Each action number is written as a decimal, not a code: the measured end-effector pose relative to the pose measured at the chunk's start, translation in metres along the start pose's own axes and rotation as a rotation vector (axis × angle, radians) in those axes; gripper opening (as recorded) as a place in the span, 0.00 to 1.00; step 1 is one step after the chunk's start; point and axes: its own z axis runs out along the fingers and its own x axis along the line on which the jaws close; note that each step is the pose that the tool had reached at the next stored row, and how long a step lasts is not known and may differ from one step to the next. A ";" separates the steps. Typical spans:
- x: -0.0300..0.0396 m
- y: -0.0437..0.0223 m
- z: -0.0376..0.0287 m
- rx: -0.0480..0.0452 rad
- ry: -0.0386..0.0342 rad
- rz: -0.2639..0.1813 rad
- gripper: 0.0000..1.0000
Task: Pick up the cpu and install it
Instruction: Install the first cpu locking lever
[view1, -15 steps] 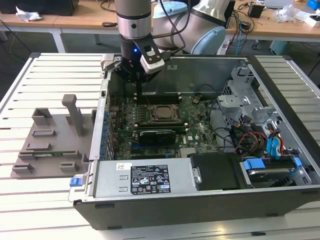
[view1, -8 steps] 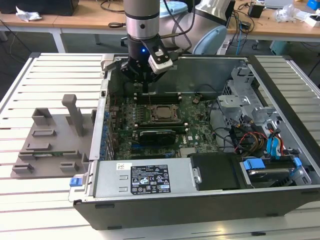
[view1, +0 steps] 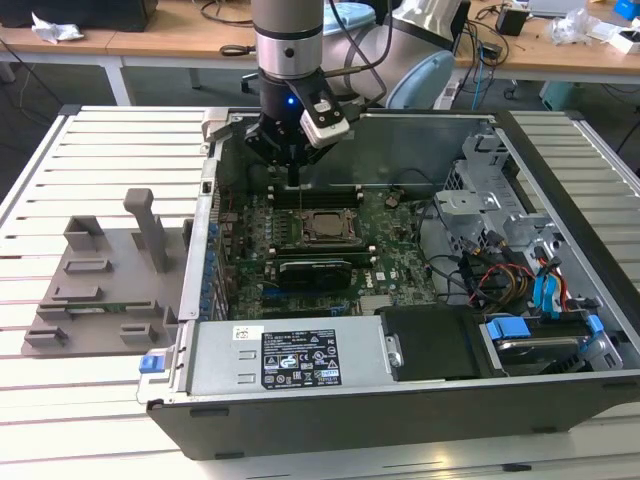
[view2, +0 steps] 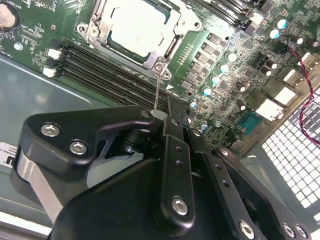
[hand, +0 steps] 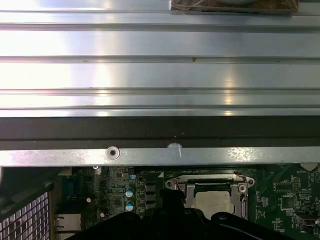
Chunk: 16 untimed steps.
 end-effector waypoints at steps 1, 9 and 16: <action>0.0000 0.0000 0.0000 0.0000 0.0000 0.000 0.11; -0.0033 0.0000 0.0005 0.0000 0.0000 0.000 0.11; -0.0105 0.0001 0.0013 -0.0001 -0.0001 0.000 0.11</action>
